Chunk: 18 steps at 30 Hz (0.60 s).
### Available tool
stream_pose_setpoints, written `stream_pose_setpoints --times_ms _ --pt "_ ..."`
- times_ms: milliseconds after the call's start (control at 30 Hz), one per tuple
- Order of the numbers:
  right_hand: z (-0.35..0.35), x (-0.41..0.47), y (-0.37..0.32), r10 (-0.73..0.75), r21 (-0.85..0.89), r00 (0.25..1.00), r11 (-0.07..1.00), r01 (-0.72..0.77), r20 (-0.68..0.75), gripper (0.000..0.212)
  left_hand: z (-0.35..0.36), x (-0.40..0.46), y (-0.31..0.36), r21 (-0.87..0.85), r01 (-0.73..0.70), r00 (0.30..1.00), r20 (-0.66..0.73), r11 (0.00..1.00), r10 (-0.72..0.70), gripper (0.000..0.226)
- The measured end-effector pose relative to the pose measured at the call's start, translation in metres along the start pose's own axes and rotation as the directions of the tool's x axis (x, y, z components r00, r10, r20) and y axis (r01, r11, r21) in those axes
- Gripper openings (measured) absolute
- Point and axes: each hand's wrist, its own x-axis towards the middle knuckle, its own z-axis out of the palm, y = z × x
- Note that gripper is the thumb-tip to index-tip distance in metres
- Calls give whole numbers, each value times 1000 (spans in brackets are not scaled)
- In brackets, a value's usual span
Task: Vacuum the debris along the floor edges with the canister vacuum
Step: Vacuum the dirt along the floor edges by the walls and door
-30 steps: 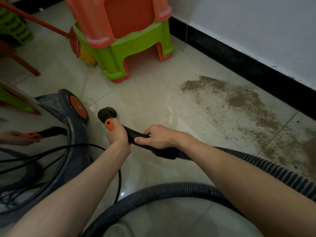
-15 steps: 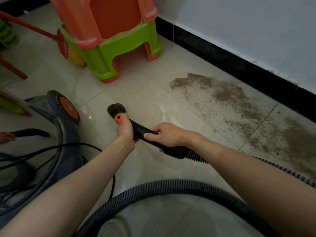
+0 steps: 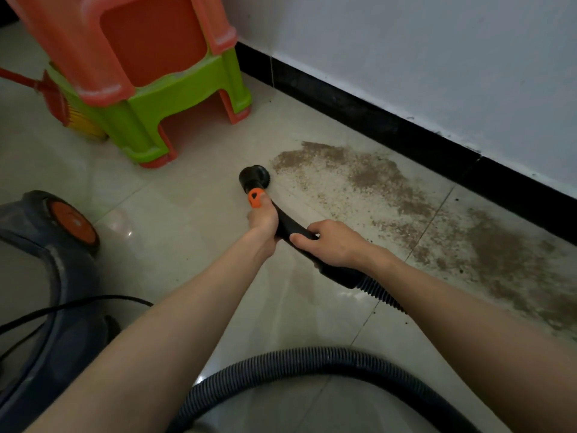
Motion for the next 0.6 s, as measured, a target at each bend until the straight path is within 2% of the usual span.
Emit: stream_pose_setpoints --times_ms 233,600 --pt "-7 19 9 -7 51 1000 999 7 -5 50 15 23 5 52 -49 998 -24 997 50 58" --pt "-18 42 20 17 108 998 994 -10 -67 47 39 46 19 108 -93 993 76 990 85 58"
